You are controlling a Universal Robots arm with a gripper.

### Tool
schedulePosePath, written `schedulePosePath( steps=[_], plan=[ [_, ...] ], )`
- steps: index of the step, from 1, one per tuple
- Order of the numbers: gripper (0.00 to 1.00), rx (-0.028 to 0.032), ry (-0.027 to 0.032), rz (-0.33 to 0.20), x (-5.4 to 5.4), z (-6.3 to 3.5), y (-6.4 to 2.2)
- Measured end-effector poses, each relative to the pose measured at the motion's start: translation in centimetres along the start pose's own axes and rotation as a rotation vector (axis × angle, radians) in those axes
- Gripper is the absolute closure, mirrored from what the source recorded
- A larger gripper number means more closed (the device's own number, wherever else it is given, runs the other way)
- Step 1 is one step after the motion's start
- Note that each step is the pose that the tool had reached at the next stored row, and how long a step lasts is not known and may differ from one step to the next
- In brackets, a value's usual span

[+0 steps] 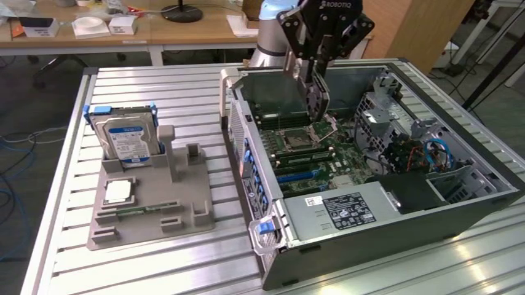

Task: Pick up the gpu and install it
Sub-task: 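Pick up the gpu and move the gpu toward the slot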

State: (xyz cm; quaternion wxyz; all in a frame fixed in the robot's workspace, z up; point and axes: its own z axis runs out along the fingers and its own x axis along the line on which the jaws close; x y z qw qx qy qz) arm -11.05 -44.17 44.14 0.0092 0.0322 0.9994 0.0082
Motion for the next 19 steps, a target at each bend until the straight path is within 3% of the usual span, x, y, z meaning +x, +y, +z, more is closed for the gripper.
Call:
schedulePosePath(
  steps=[19],
  plan=[
    [0.74, -0.0001, 0.0000, -0.002, -5.2, 0.10, 0.34]
  ],
)
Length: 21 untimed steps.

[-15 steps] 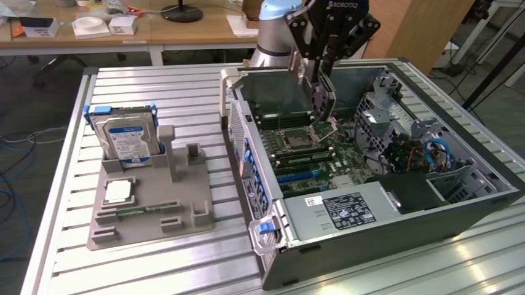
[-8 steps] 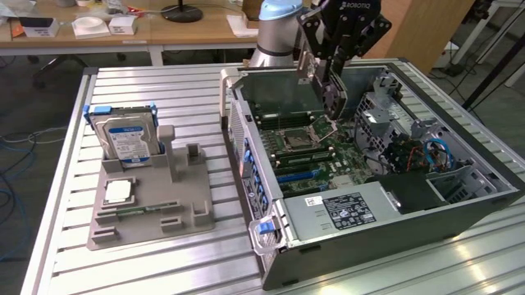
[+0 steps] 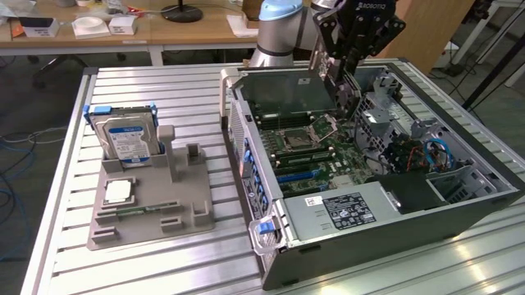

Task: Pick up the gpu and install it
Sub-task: 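Pick up the gpu and move the gpu toward the slot, then insert the gpu into the slot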

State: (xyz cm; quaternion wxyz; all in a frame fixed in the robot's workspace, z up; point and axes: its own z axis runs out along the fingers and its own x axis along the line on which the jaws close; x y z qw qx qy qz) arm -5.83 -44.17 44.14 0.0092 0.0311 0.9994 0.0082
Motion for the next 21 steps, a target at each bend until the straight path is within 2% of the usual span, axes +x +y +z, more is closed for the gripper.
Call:
schedulePosePath(
  steps=[7, 21],
  plan=[
    [0.74, 0.0001, 0.0000, -0.001, -1.7, 0.03, 0.10],
    [0.74, 0.0000, 0.0000, -0.001, -1.8, 0.03, 0.11]
  ],
)
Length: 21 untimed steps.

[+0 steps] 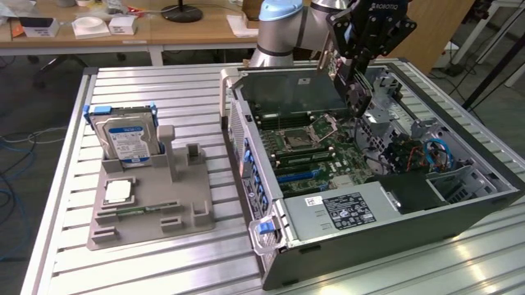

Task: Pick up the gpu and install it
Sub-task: 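Insert the gpu into the slot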

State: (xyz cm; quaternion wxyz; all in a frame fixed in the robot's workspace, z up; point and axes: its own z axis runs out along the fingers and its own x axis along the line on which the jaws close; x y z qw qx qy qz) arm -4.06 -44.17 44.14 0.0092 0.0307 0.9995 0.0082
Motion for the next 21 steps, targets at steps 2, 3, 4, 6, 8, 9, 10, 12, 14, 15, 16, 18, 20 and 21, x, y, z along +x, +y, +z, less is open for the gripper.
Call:
schedulePosePath(
  steps=[2, 3, 4, 6, 8, 9, 10, 12, 14, 15, 16, 18, 20, 21],
  plan=[
    [0.74, 0.0000, 0.0000, -0.001, -0.01, 0.00, 0.00],
    [0.74, 0.0001, 0.0000, -0.002, -0.02, 0.00, 0.00],
    [0.74, 0.0000, 0.0001, -0.004, -0.03, 0.00, 0.00],
    [0.74, -0.0002, 0.0002, -0.014, -0.04, 0.00, 0.00],
    [0.74, -0.0005, 0.0005, -0.028, -0.04, 0.00, 0.00],
    [0.74, -0.0006, 0.0006, -0.036, -0.04, 0.00, 0.01],
    [0.74, -0.0007, 0.0007, -0.043, -0.05, 0.00, 0.01],
    [0.74, -0.0009, 0.0009, -0.056, -0.05, 0.00, 0.00],
    [0.74, -0.0012, 0.0012, -0.068, -0.05, 0.00, 0.00],
    [0.74, -0.0012, 0.0012, -0.074, -0.05, 0.00, 0.00],
    [0.74, -0.0014, 0.0013, -0.080, -0.05, 0.00, 0.00],
    [0.74, -0.0016, 0.0015, -0.089, -0.04, 0.00, 0.00],
    [0.74, -0.0017, 0.0017, -0.098, -0.04, 0.00, 0.00],
    [0.74, -0.0018, 0.0018, -0.103, -0.05, 0.00, 0.00]
  ],
)
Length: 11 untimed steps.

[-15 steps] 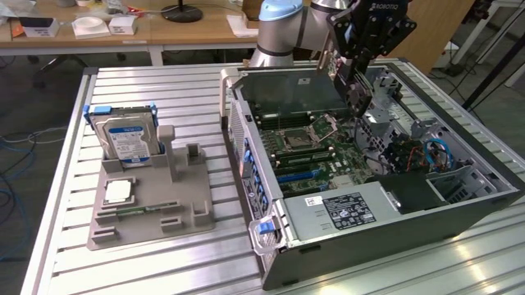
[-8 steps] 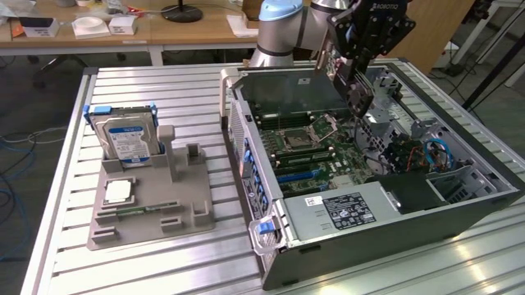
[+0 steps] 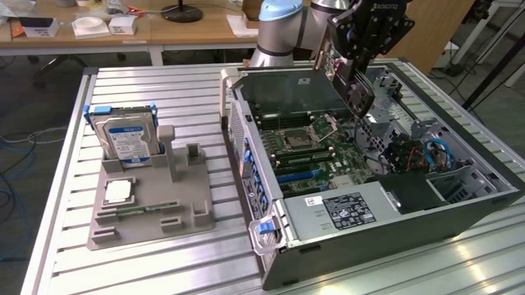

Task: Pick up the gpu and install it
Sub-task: 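Insert the gpu into the slot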

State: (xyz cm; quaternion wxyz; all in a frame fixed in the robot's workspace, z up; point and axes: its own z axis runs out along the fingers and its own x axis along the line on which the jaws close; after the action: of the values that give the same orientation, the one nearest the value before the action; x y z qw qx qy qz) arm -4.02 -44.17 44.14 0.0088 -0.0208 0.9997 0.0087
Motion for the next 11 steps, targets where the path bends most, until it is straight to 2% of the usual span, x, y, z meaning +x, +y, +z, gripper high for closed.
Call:
schedulePosePath(
  steps=[11],
  plan=[
    [0.74, -0.0010, 0.0010, -0.057, 0.00, 0.00, 0.00]
  ],
)
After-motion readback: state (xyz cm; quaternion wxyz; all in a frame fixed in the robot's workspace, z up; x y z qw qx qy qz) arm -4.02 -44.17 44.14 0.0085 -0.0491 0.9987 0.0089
